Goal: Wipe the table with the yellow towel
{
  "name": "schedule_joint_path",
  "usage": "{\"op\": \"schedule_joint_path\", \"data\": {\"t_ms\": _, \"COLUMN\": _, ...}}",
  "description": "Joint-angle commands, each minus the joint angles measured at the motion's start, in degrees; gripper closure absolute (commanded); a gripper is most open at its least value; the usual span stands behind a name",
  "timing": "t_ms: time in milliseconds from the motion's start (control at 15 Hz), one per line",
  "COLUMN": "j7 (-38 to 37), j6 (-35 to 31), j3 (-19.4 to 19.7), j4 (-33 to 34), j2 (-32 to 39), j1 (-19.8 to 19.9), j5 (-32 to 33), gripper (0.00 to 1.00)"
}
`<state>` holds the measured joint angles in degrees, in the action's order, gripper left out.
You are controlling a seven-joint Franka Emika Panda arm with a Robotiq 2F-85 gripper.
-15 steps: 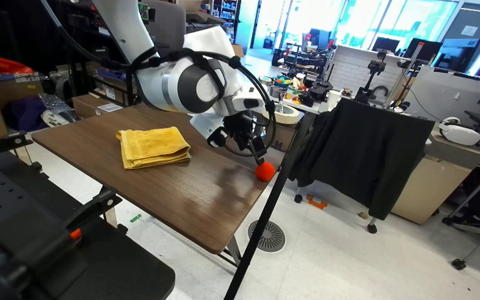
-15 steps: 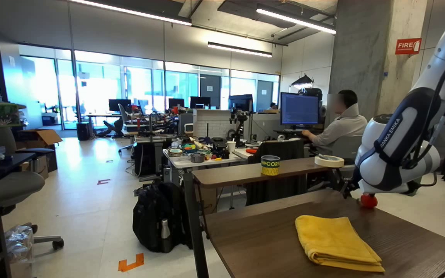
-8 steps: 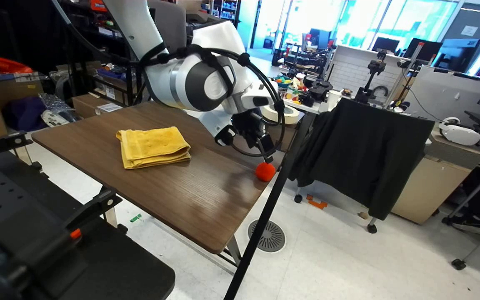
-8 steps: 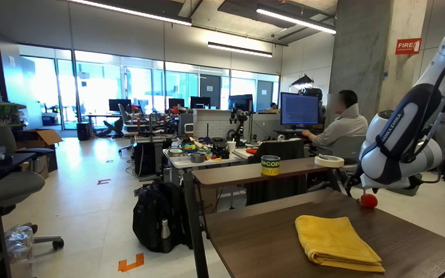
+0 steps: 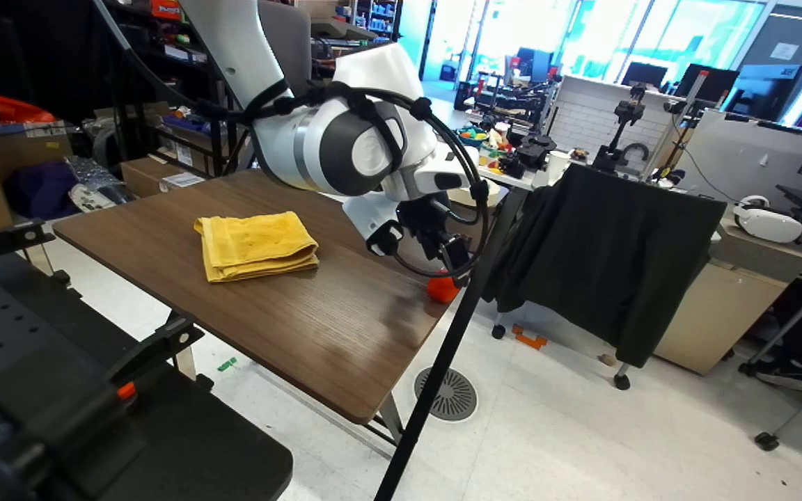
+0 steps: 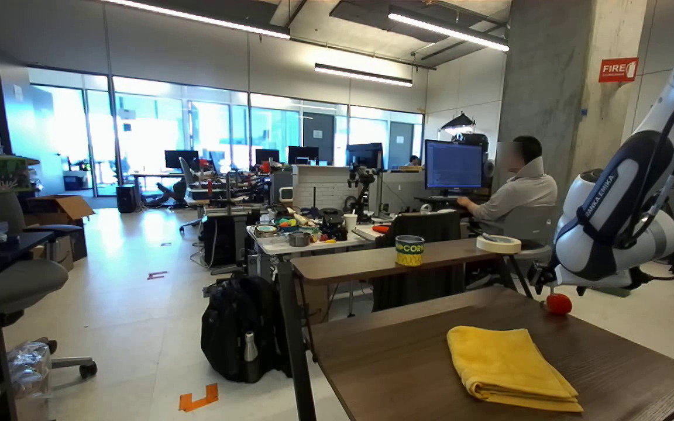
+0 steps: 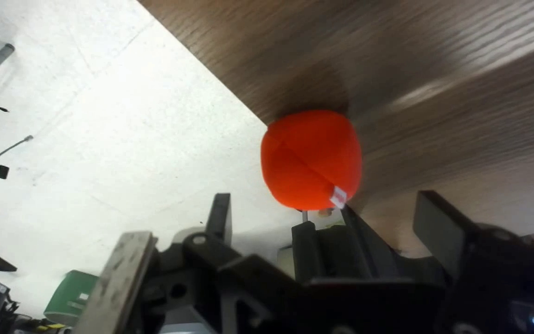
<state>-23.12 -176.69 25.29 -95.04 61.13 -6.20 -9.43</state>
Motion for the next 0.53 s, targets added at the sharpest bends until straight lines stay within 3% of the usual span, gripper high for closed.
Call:
{"op": "schedule_joint_path", "data": {"t_ms": 0, "j7": -1.25, "j6": 2.12, "j3": 0.86, "j4": 2.91, "j2": 2.92, "j1": 0.09, "j5": -1.33, "gripper": 0.00}}
{"op": "schedule_joint_path", "data": {"t_ms": 133, "j7": -1.92, "j6": 2.29, "j3": 0.93, "j4": 3.35, "j2": 3.93, "j1": 0.07, "j5": -1.43, "gripper": 0.04}}
{"op": "schedule_joint_path", "data": {"t_ms": 200, "j7": -2.16, "j6": 2.56, "j3": 0.64, "j4": 3.70, "j2": 4.22, "j1": 0.30, "j5": -1.49, "gripper": 0.26}}
{"op": "schedule_joint_path", "data": {"t_ms": 333, "j7": -2.62, "j6": 2.44, "j3": 0.39, "j4": 4.01, "j2": 4.66, "j1": 0.34, "j5": -1.51, "gripper": 0.32}}
{"op": "schedule_joint_path", "data": {"t_ms": 467, "j7": -2.51, "j6": 2.20, "j3": 0.00, "j4": 4.03, "j2": 4.65, "j1": 0.37, "j5": -1.38, "gripper": 0.48}}
